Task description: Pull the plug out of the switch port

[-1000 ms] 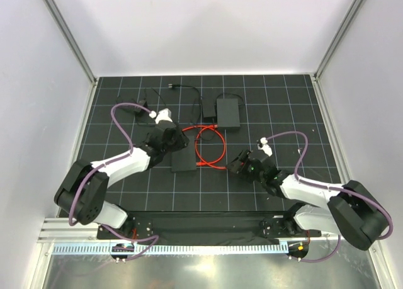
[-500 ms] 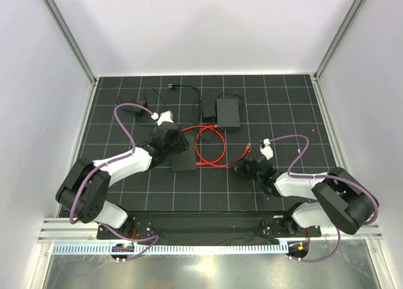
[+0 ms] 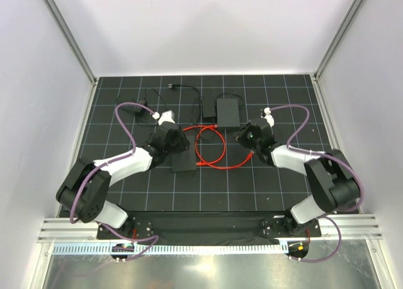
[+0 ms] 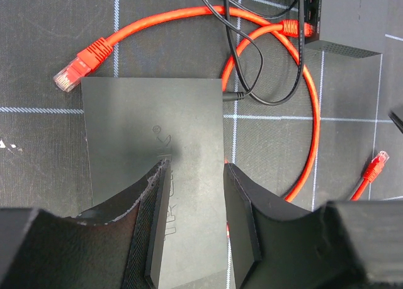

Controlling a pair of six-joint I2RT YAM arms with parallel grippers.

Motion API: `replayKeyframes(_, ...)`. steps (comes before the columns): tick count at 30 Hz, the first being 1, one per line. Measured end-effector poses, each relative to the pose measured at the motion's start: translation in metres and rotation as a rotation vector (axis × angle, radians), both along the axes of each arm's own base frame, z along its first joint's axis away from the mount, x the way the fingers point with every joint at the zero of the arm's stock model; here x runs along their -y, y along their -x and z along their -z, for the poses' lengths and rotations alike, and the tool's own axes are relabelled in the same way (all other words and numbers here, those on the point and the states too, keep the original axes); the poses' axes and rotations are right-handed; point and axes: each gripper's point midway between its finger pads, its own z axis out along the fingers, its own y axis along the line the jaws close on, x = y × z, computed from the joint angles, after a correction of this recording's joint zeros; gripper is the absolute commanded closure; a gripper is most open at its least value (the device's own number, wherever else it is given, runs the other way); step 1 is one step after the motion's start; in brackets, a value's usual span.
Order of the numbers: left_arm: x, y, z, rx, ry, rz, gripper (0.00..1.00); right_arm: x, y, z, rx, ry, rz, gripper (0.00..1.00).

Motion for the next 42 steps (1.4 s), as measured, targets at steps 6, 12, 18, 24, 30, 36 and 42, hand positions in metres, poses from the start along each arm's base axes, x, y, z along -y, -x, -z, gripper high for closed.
replayKeyframes(6,0.001,0.0,-0.001,0.002,0.002,0.007,0.56,-0.023,0.016,0.024,-0.072,0.031,-0.235,0.63)
replayKeyframes(12,0.002,0.0,-0.001,0.006,0.006,0.01,0.56,-0.066,0.067,0.024,-0.062,0.199,-0.556,0.57)
replayKeyframes(18,0.003,0.0,-0.002,0.005,0.011,0.015,0.55,-0.062,0.097,0.03,-0.082,0.314,-0.729,0.57)
replayKeyframes(24,0.003,0.0,-0.002,0.005,0.011,0.016,0.55,-0.065,0.124,0.043,-0.112,0.38,-0.873,0.55)
replayKeyframes(30,0.004,0.0,-0.002,0.004,0.012,0.018,0.55,-0.079,0.131,0.052,-0.117,0.434,-0.954,0.55)
replayKeyframes(36,0.004,0.0,-0.002,0.004,0.013,0.02,0.55,-0.082,0.133,0.058,-0.102,0.515,-0.958,0.55)
replayKeyframes(42,0.004,0.001,-0.002,0.003,0.014,0.022,0.54,-0.081,0.124,0.059,-0.078,0.584,-0.926,0.64)
